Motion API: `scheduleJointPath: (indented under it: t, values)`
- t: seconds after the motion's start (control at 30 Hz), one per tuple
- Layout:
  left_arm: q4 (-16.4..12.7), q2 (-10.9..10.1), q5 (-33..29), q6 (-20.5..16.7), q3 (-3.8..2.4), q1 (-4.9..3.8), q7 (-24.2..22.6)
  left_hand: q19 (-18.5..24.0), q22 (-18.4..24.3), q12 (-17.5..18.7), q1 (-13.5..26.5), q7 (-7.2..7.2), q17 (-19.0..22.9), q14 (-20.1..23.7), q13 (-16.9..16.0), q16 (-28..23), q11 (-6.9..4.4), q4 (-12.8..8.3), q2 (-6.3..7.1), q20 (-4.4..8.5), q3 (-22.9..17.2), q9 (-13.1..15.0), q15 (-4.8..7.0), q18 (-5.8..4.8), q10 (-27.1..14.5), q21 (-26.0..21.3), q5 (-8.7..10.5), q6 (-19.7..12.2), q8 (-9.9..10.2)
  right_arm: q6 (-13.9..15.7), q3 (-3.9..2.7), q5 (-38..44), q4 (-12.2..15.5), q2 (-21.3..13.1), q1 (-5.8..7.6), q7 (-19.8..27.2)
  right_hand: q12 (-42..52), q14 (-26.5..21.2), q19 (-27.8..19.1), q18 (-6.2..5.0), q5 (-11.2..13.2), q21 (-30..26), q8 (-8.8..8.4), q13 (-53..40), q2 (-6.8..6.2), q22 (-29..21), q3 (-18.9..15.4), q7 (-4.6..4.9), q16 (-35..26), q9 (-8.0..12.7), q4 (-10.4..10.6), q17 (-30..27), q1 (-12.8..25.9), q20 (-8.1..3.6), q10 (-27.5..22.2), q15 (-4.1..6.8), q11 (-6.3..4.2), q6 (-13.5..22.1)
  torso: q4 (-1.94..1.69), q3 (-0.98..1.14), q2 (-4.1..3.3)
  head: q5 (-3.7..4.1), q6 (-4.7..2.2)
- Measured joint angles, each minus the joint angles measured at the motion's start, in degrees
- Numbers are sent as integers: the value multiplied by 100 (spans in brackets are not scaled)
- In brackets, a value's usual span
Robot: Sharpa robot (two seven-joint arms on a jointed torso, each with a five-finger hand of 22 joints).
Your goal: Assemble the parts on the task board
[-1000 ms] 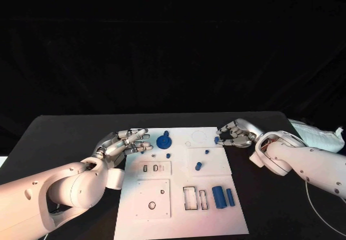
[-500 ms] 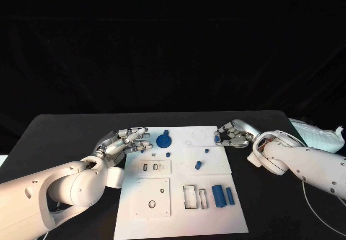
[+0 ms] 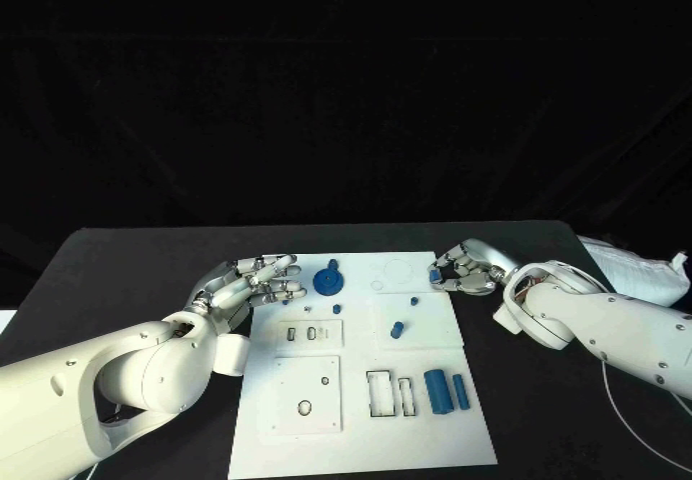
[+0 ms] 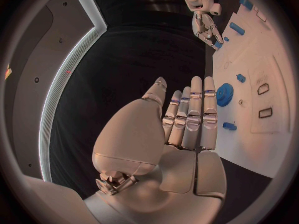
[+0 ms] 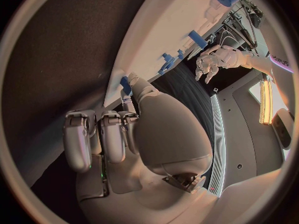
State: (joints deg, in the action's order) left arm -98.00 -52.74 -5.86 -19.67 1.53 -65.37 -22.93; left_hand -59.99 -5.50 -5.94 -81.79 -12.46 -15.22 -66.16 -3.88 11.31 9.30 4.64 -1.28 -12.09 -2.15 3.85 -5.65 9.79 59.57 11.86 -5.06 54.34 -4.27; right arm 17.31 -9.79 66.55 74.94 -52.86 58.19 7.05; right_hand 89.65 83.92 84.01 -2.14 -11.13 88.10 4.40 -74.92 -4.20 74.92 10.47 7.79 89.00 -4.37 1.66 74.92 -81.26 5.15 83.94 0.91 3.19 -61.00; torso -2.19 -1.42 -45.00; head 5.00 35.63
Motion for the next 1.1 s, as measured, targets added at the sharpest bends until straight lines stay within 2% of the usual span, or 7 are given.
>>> scheduleJointPath:
  t: [0.07, 0.2, 0.3, 0.37, 0.7, 0.8, 1.1]
  values:
    - [0, 0, 0, 0, 0, 0, 0, 0, 0, 0, 0, 0, 0, 0, 0, 0, 0, 0, 0, 0, 0, 0, 0, 0, 0, 0, 0, 0, 0, 0, 0, 13, -7, 6, 0, -3, 0, 0, 0, 0, 11, 0, 26, 0, 59, 0, 51, -21, 5, -14, -18, 0, -4, 0, 0, 0, 0, -89, 0, 1, 0, -1, 6]
    - [-3, -2, 0, 1, 0, 0, 1, 0, 0, 0, 0, 0, 0, 0, 0, 0, 0, 0, 0, 0, 0, 0, 0, -1, 0, 0, 0, 0, 0, 3, -2, 46, -14, 16, 0, -9, 0, 4, 0, 0, 41, 23, 46, 0, 91, 0, 129, -67, 21, -23, -63, 0, -2, 0, 6, 4, -58, -214, 0, 1, 0, -1, 14]
    - [-4, -4, 0, 1, 0, 0, 2, 0, 0, 0, 0, 0, 0, 0, 0, 0, 0, 0, 0, 0, 0, 0, 0, -1, 0, 0, 0, 0, 0, 7, -5, 71, -14, 27, 0, -13, 0, 1, 0, 0, 64, 23, 73, 1, 106, 0, 174, -96, 21, -34, -79, 0, 13, 0, 6, 44, -58, -299, 0, -1, 1, 4, 15]
    - [-5, -4, 0, 1, 0, 0, 2, 0, 0, 0, 0, 0, 1, 0, 0, 0, 0, 0, 0, 0, 0, 0, 0, 0, 0, 0, 0, 0, 0, 10, -6, 86, -11, 35, 0, -18, 0, 3, 0, 63, 71, 23, 92, 1, 112, -1, 192, -133, 21, -41, -98, -1, 21, 0, 3, 45, -101, -343, 0, -1, 1, 8, 18]
    - [-5, -9, 0, 1, 0, 0, 6, 0, 0, 0, 0, 0, 1, 0, 0, 0, 0, 0, 0, 0, 0, 0, 0, -1, 0, 0, 0, 0, 0, 139, -2, 148, 83, 40, -8, -51, 0, 0, 0, 89, 103, 45, 136, 1, 178, -1, 245, -125, 44, -49, -134, -1, 137, -85, 7, 126, -180, -451, 0, -2, 5, 9, 27]
    - [2, -11, 0, 1, 0, 0, 7, 0, -1, 0, 0, 0, 1, 0, 0, 0, 0, 0, 0, 0, 0, 0, 0, 0, 0, 0, 0, 0, 0, 258, -14, 148, 268, 12, -9, -79, 0, 0, 0, 89, 81, 45, 135, 2, 192, -1, 260, -124, 44, -50, -120, -1, 182, -85, 6, 126, -180, -451, 1, -2, 8, -4, 15]
    - [154, -14, -2, 3, 0, 1, 7, 0, 6, 0, 0, 0, -9, 0, 0, -27, 0, -22, 0, 0, -22, 0, 0, 0, 0, 0, 0, 0, 0, 626, -48, 240, 1163, 110, 43, -511, -1, 20, 0, 89, 80, 45, 131, 2, 221, -2, 261, -125, 44, -51, -120, -1, 227, -85, 6, 146, -180, -451, 19, -4, 40, -57, 34]
